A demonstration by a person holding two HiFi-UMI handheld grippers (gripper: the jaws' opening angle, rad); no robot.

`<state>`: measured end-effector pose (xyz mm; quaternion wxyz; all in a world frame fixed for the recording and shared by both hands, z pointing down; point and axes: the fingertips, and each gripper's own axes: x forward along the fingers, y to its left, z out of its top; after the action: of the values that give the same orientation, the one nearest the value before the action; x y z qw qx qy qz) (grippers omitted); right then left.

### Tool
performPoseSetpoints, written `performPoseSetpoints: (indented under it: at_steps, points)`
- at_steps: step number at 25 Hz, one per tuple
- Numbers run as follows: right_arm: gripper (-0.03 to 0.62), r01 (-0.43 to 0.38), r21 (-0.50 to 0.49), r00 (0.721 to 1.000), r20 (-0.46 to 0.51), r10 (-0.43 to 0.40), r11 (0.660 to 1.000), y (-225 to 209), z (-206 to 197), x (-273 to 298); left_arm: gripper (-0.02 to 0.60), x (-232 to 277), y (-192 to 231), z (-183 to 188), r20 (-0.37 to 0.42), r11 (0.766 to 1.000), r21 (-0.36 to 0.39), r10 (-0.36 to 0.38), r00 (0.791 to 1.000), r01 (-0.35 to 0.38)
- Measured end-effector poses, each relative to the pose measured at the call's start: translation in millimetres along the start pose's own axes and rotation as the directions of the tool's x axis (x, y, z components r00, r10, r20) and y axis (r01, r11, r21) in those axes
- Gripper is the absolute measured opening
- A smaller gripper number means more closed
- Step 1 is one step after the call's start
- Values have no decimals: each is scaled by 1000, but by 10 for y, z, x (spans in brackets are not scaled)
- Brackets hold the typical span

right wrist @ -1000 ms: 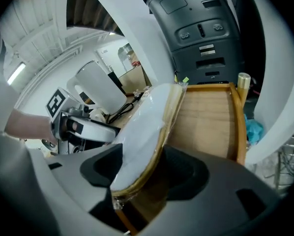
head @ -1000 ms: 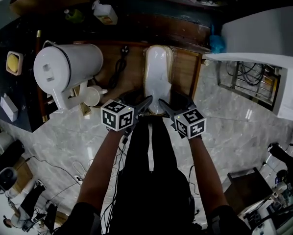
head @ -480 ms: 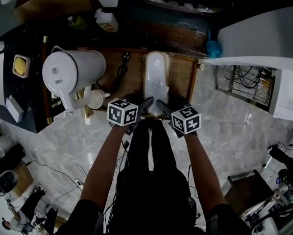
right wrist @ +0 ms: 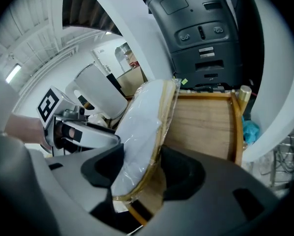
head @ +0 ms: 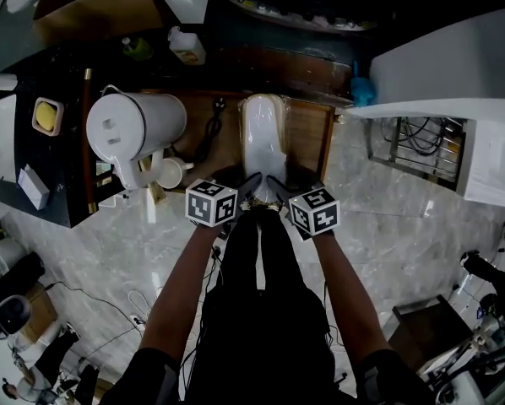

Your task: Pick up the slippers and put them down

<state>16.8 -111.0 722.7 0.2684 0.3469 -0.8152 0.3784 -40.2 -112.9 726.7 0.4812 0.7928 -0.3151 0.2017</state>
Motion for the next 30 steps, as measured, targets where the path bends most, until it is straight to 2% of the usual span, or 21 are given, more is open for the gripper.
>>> performPoseSetpoints:
  at_steps: [16,20,24,30]
  points:
    - [238,-9,-53,988,156,17,999,677,541,-1014,197,-925,-942,424,123,993,121,-22,992,7]
    - [236,-8,-71,979,203,22,997,835,684,-1297,195,-1132,-1190,526,182,991,130,-45,982,21]
    - [236,-2,-90,968,250,25,996,994,793,-1557,195,-1341,-1432,601,223,985,170,-70,972,32]
    - [232,18,-71,941,337,7,997,1229,909,-1950,193,-1644,-1786,682,300,977,209,-104,948,41]
